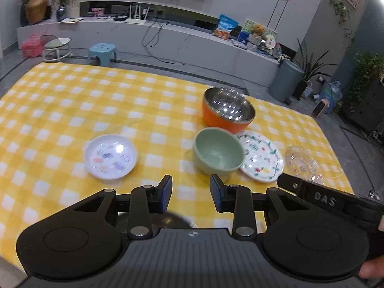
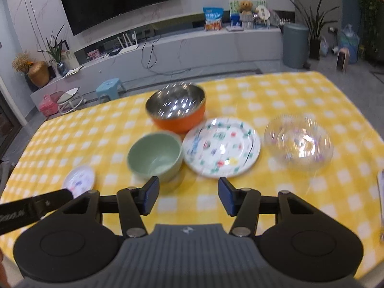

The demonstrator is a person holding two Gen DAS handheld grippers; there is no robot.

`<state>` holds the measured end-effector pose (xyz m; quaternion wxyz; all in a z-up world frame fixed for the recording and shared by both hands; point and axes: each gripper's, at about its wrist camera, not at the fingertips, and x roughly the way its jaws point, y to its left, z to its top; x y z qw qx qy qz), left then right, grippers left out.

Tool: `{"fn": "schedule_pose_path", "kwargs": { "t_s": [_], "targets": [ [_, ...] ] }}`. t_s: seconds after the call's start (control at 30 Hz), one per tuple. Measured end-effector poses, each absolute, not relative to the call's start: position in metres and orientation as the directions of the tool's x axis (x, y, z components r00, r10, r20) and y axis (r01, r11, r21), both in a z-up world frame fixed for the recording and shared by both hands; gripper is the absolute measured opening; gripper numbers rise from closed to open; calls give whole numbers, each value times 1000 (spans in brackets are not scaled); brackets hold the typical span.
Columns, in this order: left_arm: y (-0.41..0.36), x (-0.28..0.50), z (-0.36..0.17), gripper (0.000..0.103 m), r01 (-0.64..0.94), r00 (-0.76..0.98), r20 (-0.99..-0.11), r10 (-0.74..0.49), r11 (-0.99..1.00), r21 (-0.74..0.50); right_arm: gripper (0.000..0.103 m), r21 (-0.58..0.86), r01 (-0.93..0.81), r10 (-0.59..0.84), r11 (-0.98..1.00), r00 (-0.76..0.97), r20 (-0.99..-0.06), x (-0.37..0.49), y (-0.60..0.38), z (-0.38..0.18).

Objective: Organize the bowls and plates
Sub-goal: 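Move both grippers to the orange bowl and close on its rim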

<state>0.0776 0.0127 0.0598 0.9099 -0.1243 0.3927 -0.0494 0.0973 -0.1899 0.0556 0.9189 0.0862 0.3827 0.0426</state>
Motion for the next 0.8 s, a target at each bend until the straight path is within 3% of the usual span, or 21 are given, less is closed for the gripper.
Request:
{"fn": "schedule_pose_path", "kwargs": {
  "t_s": [0.3, 0.8],
  "targets": [
    [-8, 131, 59, 42, 19, 677, -696, -241, 950, -311, 54, 228, 35, 137, 973, 708, -692, 162, -205, 40],
    [-27, 212, 51, 46, 2, 672, -707, -221, 955, -296, 54, 333, 110, 153, 936, 726, -670, 243, -231, 27]
  ]
}}
